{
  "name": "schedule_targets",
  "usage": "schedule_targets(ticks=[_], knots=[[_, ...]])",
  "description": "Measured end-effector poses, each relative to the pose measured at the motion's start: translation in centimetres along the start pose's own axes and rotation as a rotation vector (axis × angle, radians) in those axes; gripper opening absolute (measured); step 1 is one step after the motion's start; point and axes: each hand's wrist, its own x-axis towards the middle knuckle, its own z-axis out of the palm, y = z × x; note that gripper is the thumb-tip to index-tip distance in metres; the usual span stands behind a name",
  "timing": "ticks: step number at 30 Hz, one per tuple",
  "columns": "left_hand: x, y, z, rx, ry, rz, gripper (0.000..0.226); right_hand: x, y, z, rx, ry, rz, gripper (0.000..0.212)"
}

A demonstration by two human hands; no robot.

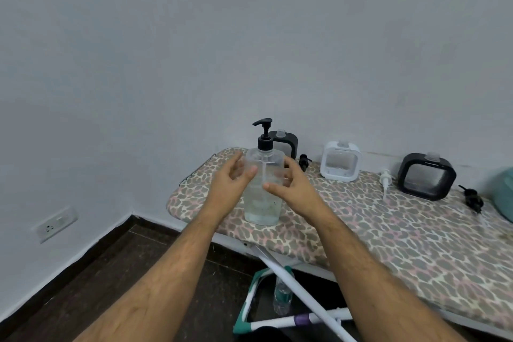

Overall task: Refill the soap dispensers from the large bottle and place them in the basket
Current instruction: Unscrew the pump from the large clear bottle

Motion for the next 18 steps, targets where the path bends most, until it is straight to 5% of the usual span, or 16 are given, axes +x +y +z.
schedule_targets(ticks=[2, 6, 10, 18], knots=[[1.2, 1.8, -0.4, -0.015, 0.046, 0.055, 0.067, 0.6, -1.4, -0.6, -0.047, 0.031, -0.023, 0.084], [3.6, 5.0, -0.4, 0.011, -0.006, 0.108, 0.033, 2.0, -2.9, -0.6, -0.094, 0.02, -0.042, 0.096], [4.4, 5.4, 0.6, 0.025, -0.135, 0.079, 0.023, 1.9, -2.0, 0.9, -0.129, 0.028, -0.087, 0.084], [3.9, 4.9, 1.7, -0.018, -0.074, 0.116, 0.017, 1.6, -1.5, 1.7, -0.121, 0.12, -0.088, 0.08]])
